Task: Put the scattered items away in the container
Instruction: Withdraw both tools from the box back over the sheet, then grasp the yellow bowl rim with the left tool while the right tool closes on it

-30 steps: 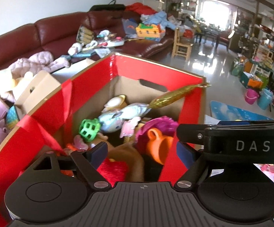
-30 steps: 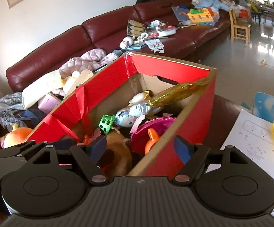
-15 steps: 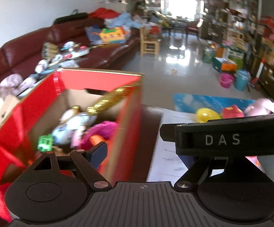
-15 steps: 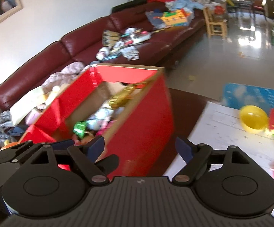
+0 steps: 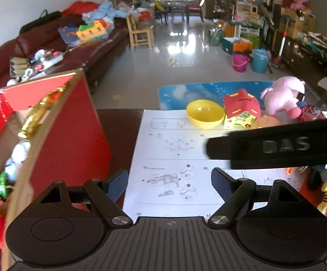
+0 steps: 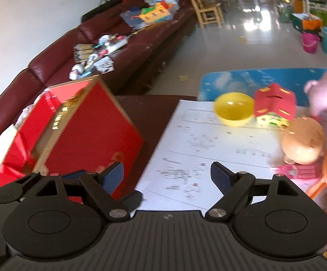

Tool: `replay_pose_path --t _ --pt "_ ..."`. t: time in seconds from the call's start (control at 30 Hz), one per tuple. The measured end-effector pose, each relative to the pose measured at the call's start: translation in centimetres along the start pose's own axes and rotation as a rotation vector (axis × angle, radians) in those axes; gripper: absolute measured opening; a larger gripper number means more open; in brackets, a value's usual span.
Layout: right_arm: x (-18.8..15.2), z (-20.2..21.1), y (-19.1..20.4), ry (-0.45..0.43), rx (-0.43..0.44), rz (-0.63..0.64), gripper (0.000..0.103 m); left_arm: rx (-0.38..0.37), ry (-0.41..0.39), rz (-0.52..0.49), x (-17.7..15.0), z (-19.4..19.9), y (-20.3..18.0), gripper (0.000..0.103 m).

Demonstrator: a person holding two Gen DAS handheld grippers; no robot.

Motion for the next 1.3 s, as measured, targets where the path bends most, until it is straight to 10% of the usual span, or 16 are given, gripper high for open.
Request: replay_pose_path --t 1.0,1.1,1.3 --pt "5.8 -9.7 -13.1 0.002 -0.164 -0.207 0.069 -0.110 0.074 0.208 12.7 -22.7 0.3 0.084" --pt "5.3 -10.3 -13.7 0.026 -0.159 -0.228 0.069 -0.120 0.109 0.215 12.6 -24.7 -0.6 0.078" --pt "4.5 -11.0 -14.0 0.056 -0.167 -0.219 0.069 -0.124 0.177 0.153 11.1 -26.8 -1.8 0.027"
Point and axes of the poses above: each gripper's, at about its wrist camera, not at the fingertips, and z roughly against the way its jaws point, y to its left, x to its top, the point moved 2 cm from there along -z, roughly the way its jaws point, and after that the axes turned 6 degrees about y, right-handed, at the moved point
